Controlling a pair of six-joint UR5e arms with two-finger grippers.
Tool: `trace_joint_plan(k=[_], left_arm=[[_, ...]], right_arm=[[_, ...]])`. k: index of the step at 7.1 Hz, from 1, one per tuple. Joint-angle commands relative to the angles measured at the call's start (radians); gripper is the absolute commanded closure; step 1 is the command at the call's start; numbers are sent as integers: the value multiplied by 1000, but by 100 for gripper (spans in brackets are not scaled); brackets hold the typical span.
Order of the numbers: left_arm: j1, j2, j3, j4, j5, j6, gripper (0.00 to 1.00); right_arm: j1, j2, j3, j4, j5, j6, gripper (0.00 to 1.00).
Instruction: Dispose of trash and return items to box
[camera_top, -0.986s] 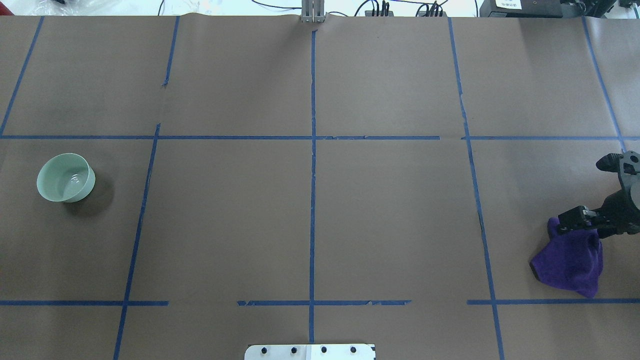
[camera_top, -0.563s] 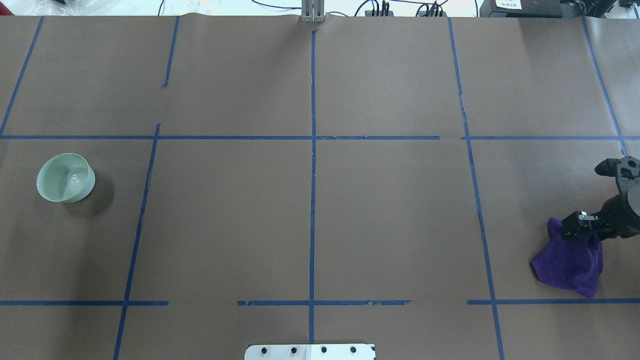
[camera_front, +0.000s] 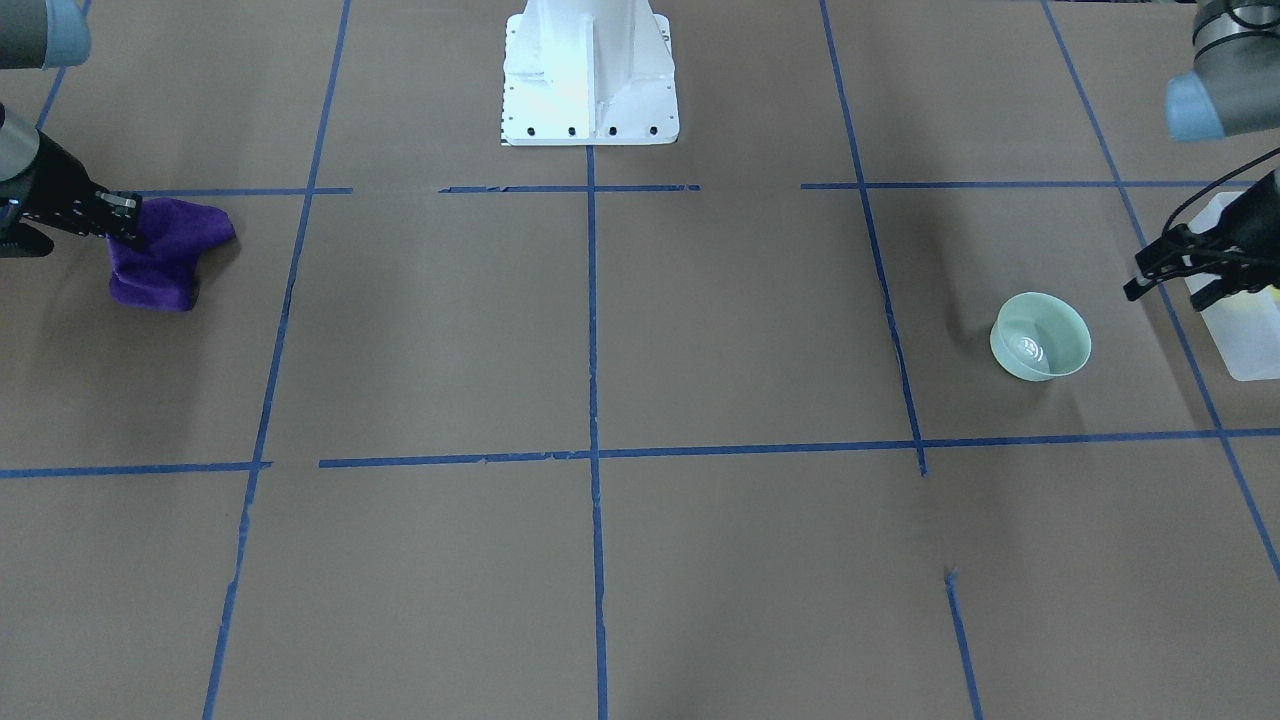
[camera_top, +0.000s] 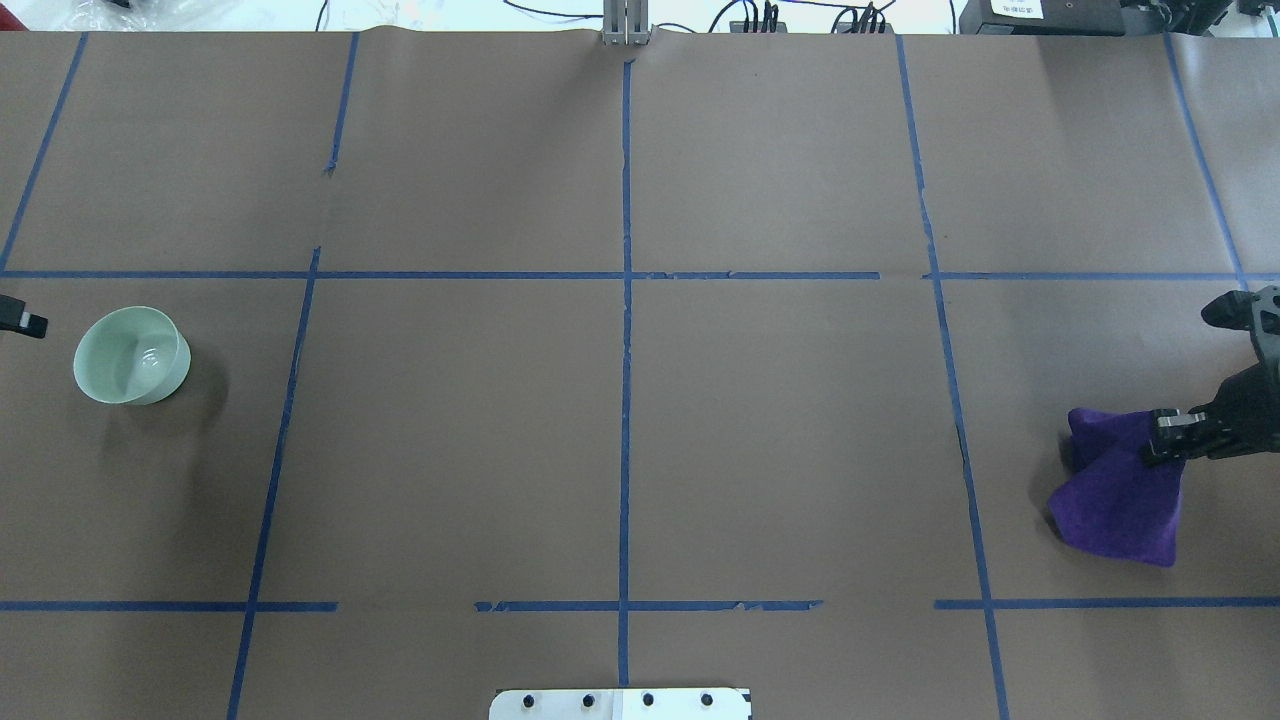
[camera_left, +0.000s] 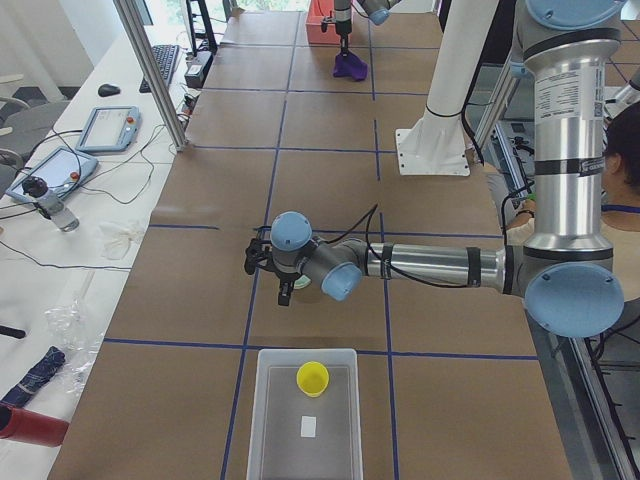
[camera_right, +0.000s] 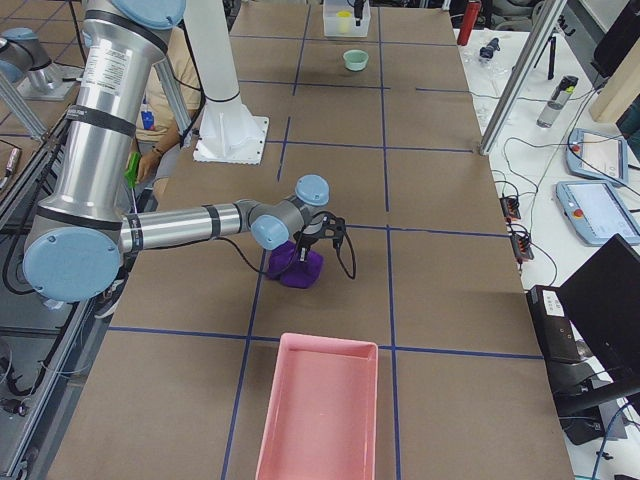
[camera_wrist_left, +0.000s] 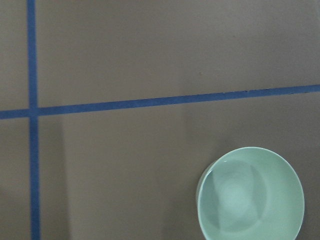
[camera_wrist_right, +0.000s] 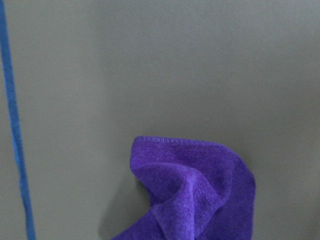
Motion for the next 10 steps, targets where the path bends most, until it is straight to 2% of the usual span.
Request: trace_joint_plan(k=[1,2,3,5,7,8,9,10], left_arm=[[55,-65,114,-57,32,-75,4],[57,-78,137,-60,96,-75,7],[90,-107,157,-60,115,-75,16],[111,-111,176,-60,117,-75,51],[124,-111,170,-60,115,-73,87],[126,-111,168,-60,115,-75,100],[124,-110,147,-76,108,-78,100],[123,-104,98,-76,101,-78,100]], right_arm=[[165,31,10,-5,108,-9,100],[179,33,9,-5,113,-12,100],[236,33,15,-4,130,-25,100],[380,40,15,-4,208,-57,100],[458,42,13,-8,210,-123,100],[506,42,13,-37,210,-168,100],[578,42,7,-116,208,-318,100],[682,42,1,-278,207,-568,100]])
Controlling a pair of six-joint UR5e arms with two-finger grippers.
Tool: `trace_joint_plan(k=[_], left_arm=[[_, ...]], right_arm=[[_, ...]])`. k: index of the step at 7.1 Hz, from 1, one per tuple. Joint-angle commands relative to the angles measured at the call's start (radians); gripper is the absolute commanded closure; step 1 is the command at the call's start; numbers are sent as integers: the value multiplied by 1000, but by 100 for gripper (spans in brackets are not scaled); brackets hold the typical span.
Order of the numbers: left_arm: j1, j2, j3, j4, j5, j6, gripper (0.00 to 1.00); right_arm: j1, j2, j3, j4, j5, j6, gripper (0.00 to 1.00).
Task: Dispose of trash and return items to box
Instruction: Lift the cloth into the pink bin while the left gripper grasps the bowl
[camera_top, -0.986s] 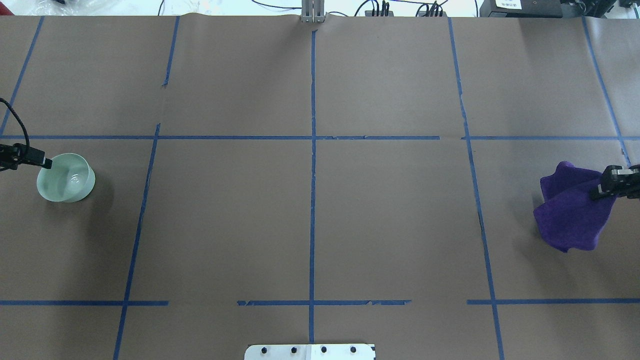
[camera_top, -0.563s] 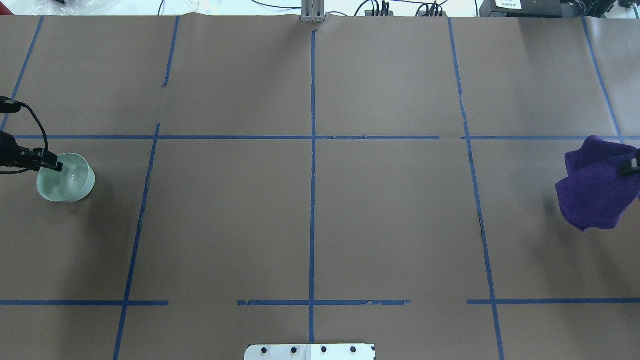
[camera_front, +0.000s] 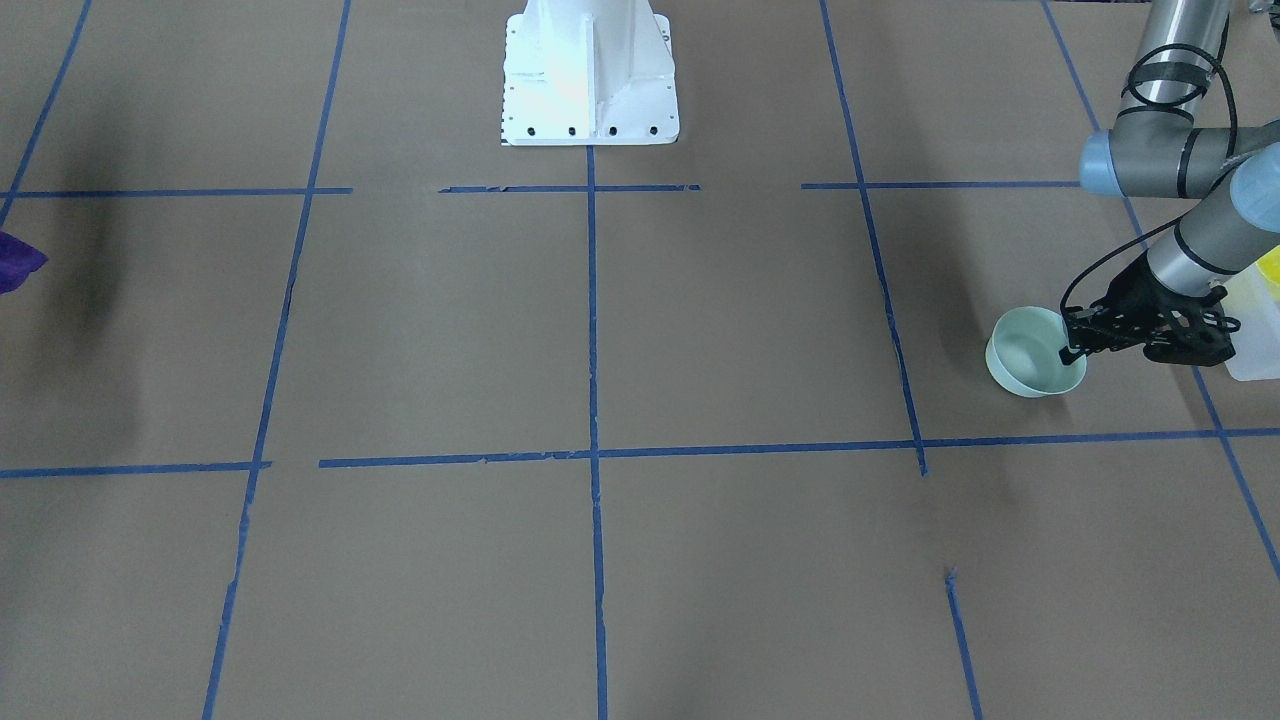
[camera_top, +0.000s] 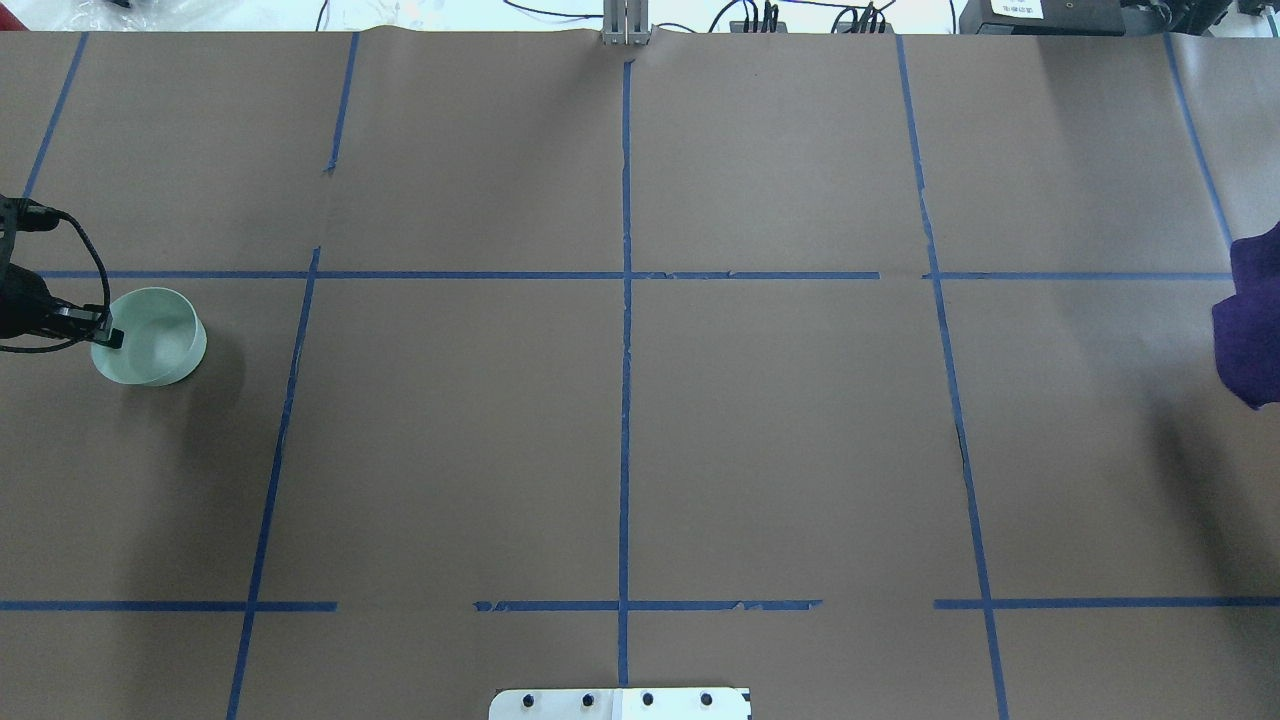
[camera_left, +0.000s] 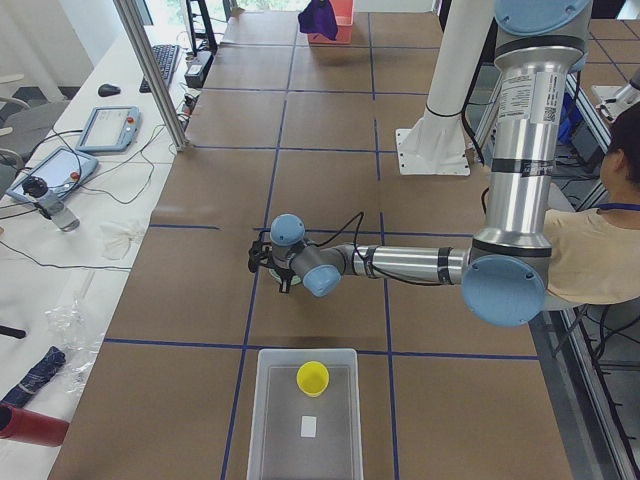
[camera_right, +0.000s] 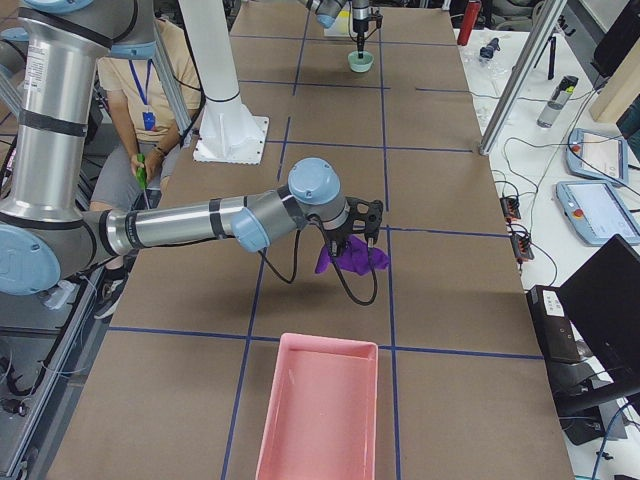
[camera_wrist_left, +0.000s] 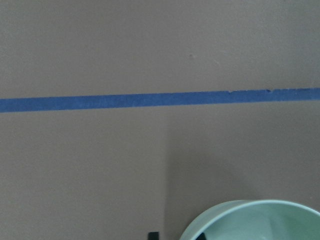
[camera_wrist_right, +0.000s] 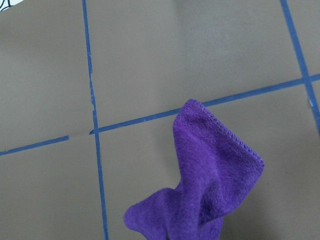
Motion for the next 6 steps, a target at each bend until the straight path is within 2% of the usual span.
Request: trace_joint_plan(k=[1,2,3,4,5,6], left_arm=[[-1,-1,-74,0,-53,-12,100],[-1,-1,-82,0,-73,-13,100],[-21,-10,-85,1,-76,-12,100],[-84,-13,-92,-5,-78,6,100],[-148,-7,-120,9,-81,117,100],[-235,2,-119,35,-125,252,100]], right_arm=[[229,3,-7,-305,-21,-512,100],[308,8,-8,-390,-76,-685,100],[333,14,-77,-402,-160,-812,100],[332,27,-222,-379,-210,-951,100],[333,50,-367,-265,-207,-971,100],[332,52,-542,-77,-207,-965,100]])
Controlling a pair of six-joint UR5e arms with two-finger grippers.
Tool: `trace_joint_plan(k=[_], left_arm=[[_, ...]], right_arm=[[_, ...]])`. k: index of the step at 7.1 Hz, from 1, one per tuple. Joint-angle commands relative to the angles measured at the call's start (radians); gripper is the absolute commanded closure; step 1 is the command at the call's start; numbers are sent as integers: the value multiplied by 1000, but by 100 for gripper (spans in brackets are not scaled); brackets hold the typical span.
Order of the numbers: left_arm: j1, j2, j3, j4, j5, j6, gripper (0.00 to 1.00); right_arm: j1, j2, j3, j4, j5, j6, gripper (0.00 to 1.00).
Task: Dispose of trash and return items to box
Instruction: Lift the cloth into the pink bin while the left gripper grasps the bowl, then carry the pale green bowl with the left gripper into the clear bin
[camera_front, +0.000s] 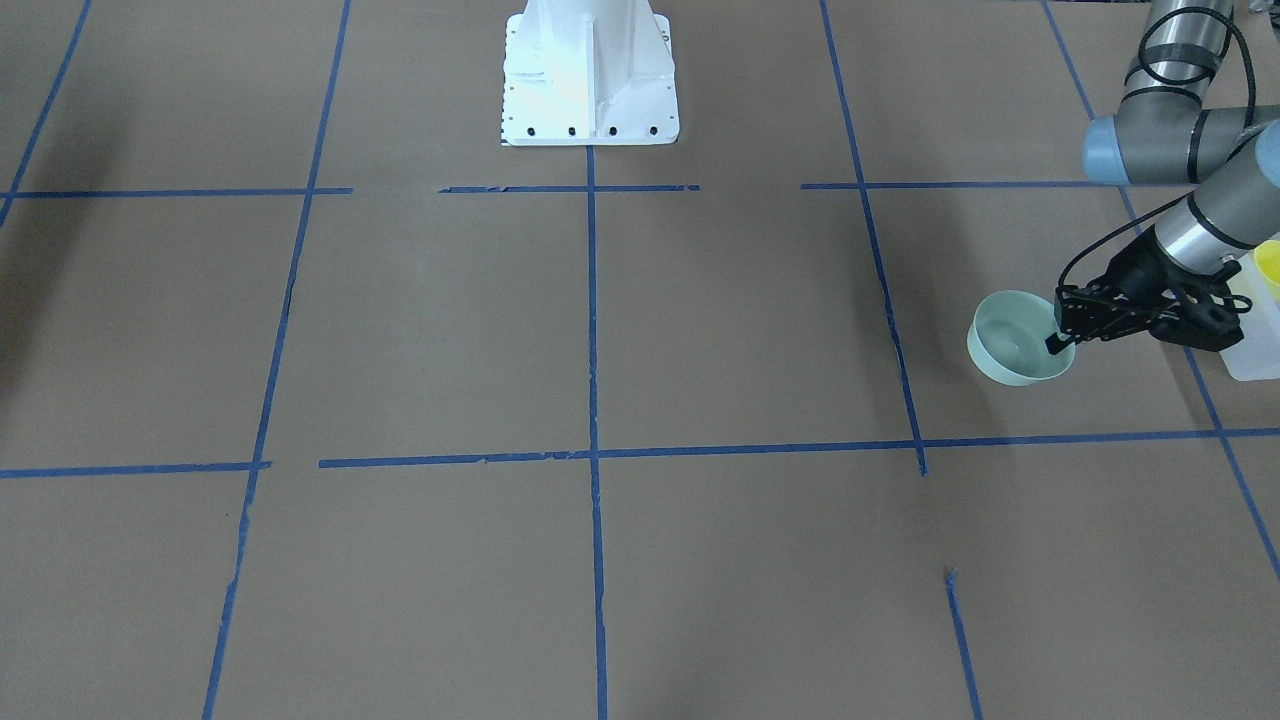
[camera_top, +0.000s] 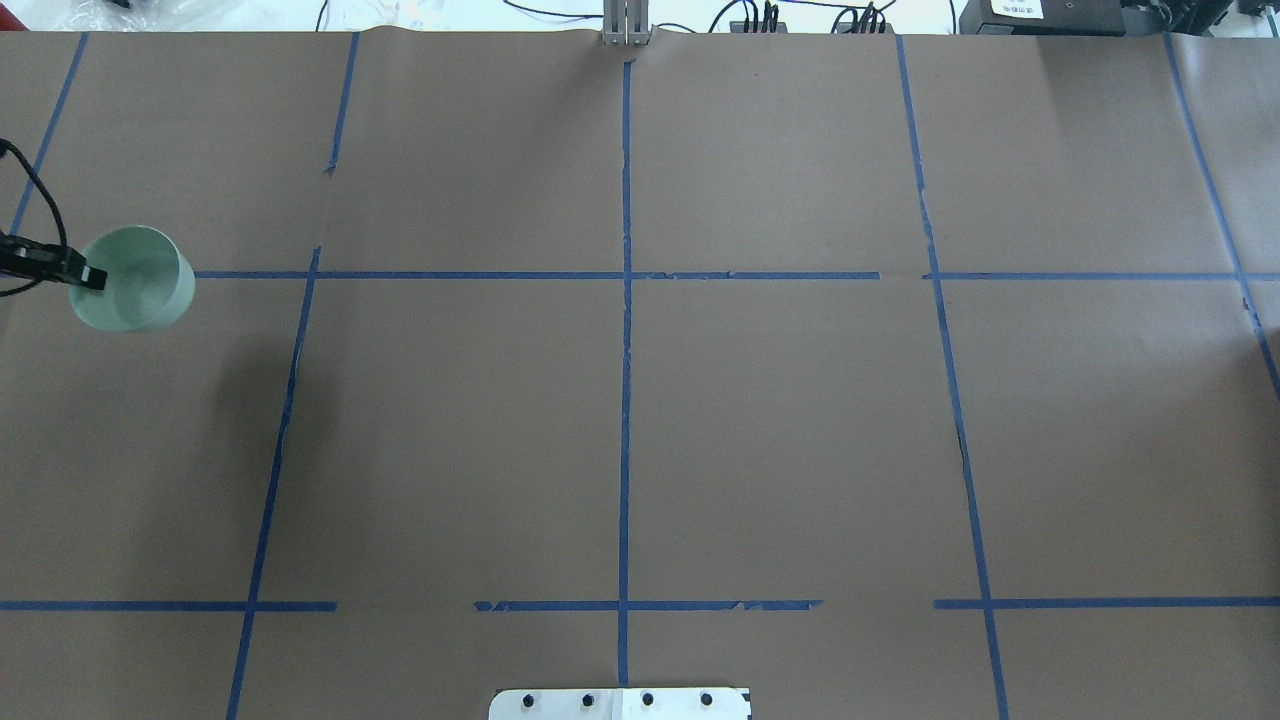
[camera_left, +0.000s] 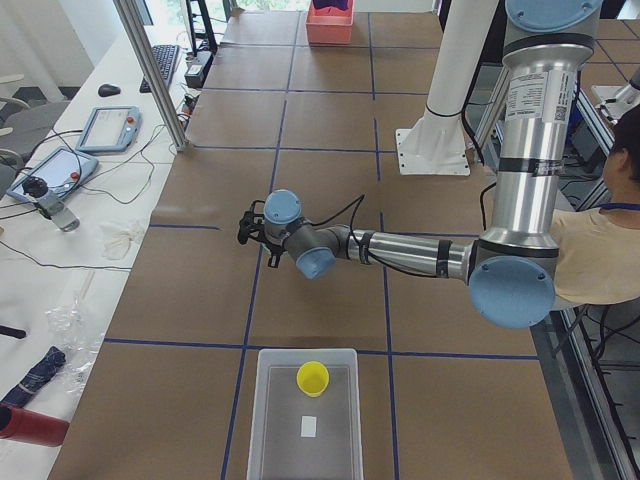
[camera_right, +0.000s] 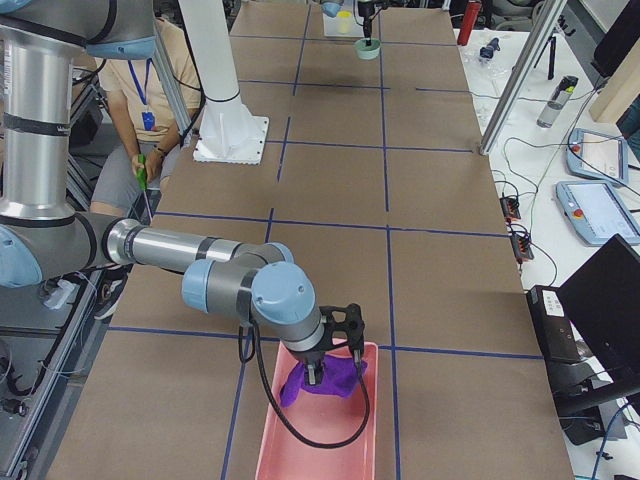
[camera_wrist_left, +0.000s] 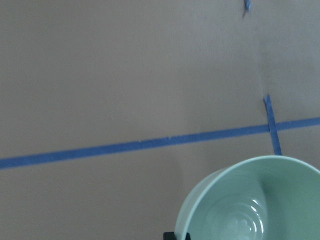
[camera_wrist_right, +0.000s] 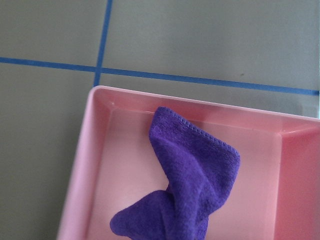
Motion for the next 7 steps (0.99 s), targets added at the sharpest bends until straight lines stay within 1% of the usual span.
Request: trace_joint_plan(k=[1,2,3,4,5,6,7], left_arm=[[-179,16,-10,63,-78,277,100],[-265,48,-7,106,-75,455,100],[-386,74,20,164,-64,672,100],[-449,120,43,222,-5,858,100],[-491,160,92,227,87,1012,100],[-538,160,188,226,98,1047,100],[-540,156,282,211,121,1049,100]], right_arm=[[-8,13,-334,353,3,-19,100],[-28,13,-370,385,19,-13,16],[-61,13,-369,387,59,38,0],[-119,13,-346,394,91,138,0],[-188,13,-280,446,95,297,0],[-229,9,-170,463,95,445,0],[-247,7,-113,456,104,477,0]])
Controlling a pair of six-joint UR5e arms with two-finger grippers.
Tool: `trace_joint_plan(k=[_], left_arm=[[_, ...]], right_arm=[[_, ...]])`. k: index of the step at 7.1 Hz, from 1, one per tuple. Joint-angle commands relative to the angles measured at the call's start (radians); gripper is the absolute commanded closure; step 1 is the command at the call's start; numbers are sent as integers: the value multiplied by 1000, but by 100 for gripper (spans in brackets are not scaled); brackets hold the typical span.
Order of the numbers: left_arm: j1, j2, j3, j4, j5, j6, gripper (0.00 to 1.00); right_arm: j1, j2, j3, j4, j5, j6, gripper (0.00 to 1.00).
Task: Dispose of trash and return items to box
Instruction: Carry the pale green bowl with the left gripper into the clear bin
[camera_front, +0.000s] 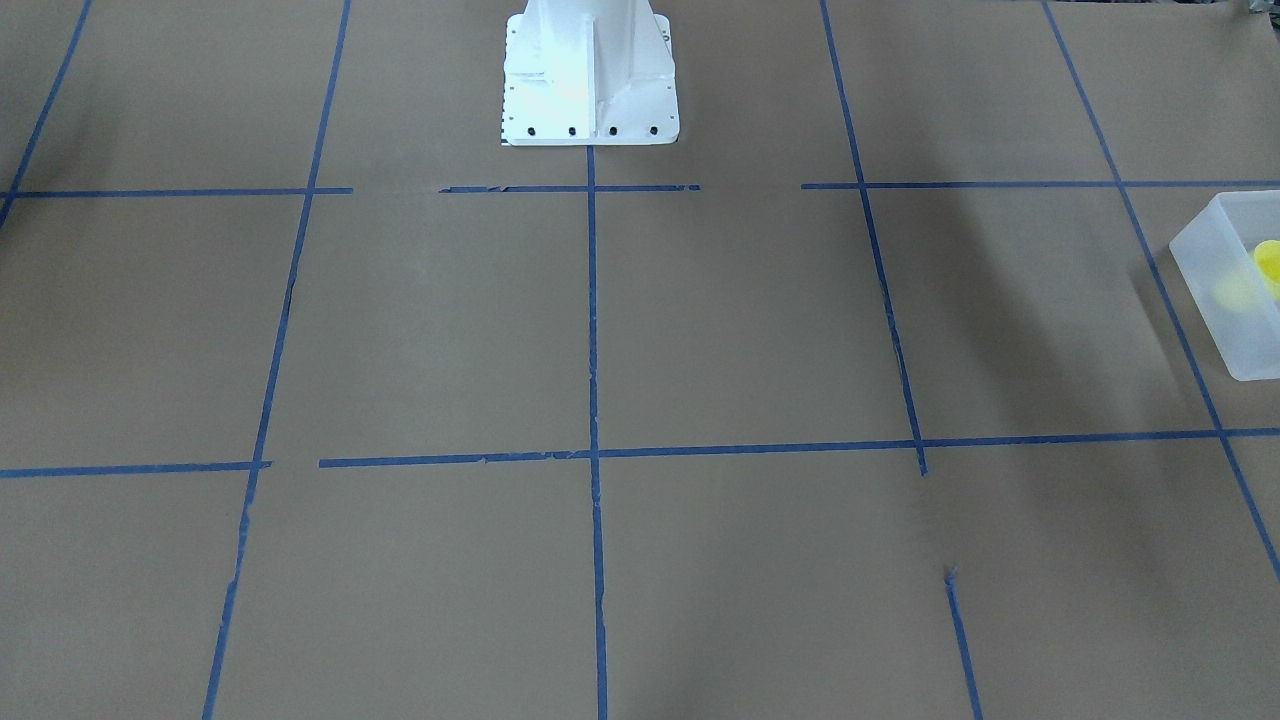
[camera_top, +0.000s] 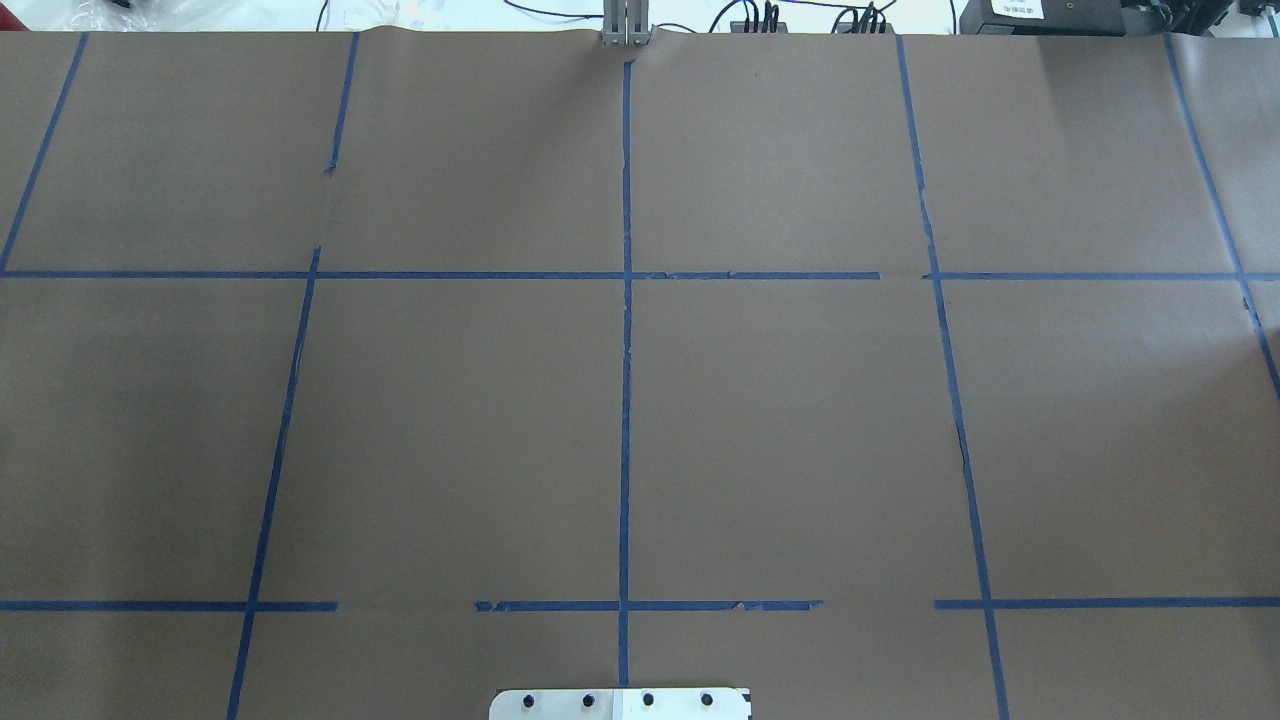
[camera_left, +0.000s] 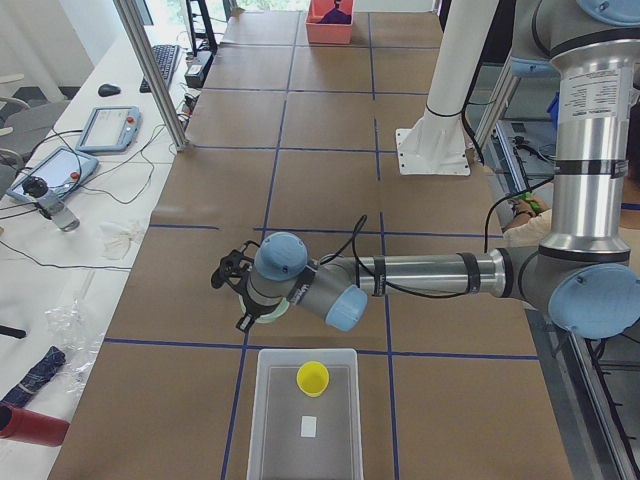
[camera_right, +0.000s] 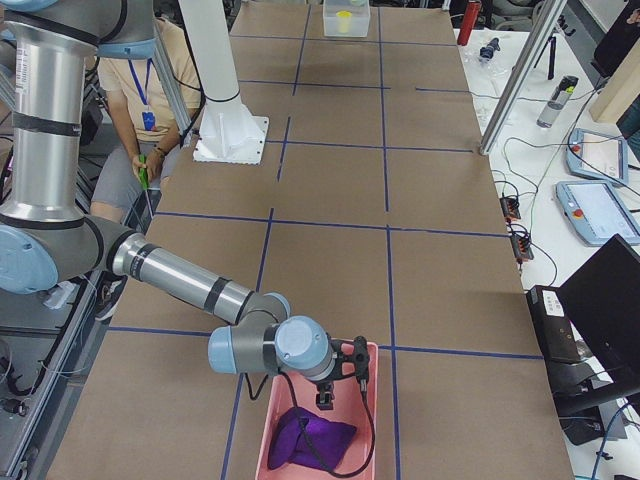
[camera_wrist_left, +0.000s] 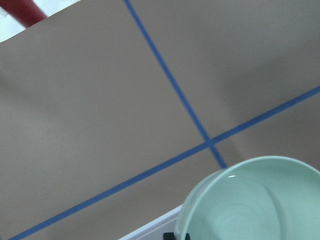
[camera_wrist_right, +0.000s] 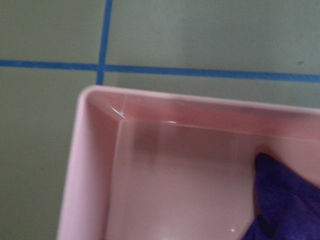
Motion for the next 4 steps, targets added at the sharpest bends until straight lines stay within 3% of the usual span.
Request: trace_joint_plan(k=[1,4], left_arm=[[-42,6,133,-3,77,40,100],[-50,-9,268,-22,69,32,100]], right_arm=[[-46,-1,101,8,9,128,0],[-58,2,117,8,11,141,0]])
